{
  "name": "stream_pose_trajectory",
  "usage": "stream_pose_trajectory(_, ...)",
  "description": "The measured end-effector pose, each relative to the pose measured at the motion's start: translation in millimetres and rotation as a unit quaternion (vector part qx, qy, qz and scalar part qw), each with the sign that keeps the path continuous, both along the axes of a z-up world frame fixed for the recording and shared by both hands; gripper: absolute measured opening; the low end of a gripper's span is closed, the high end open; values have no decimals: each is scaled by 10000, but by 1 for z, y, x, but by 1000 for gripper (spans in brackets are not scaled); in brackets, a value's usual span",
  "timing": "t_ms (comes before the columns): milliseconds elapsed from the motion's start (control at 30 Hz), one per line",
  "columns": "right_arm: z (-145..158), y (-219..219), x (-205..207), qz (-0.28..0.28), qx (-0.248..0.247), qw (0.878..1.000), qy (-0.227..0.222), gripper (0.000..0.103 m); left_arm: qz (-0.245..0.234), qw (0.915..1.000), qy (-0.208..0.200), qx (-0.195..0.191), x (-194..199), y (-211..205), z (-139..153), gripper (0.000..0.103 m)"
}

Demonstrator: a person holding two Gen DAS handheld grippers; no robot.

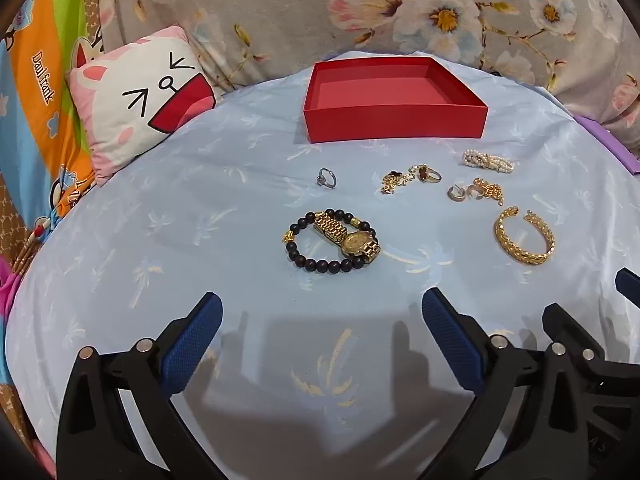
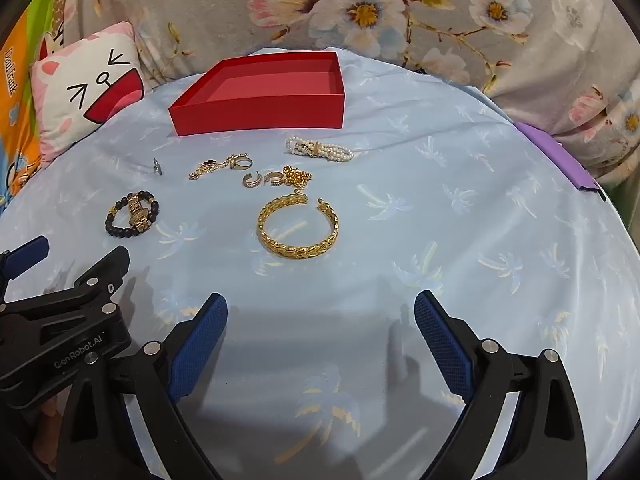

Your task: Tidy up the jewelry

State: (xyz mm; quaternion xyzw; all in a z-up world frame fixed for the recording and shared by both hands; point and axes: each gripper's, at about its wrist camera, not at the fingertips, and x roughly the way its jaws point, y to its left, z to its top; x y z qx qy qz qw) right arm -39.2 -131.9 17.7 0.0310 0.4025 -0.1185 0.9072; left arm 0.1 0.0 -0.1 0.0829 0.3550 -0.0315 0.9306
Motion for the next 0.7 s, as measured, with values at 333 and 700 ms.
stream_pose_trajectory(333, 0, -3, 0, -4, 39, 10000, -9, 93, 1, 10000, -28, 58, -6, -14, -5, 96)
stream_pose_trajectory(700, -2, -3, 1, -28, 54, 10000, -14, 93, -51, 10000, 61, -8, 0, -6, -4, 94)
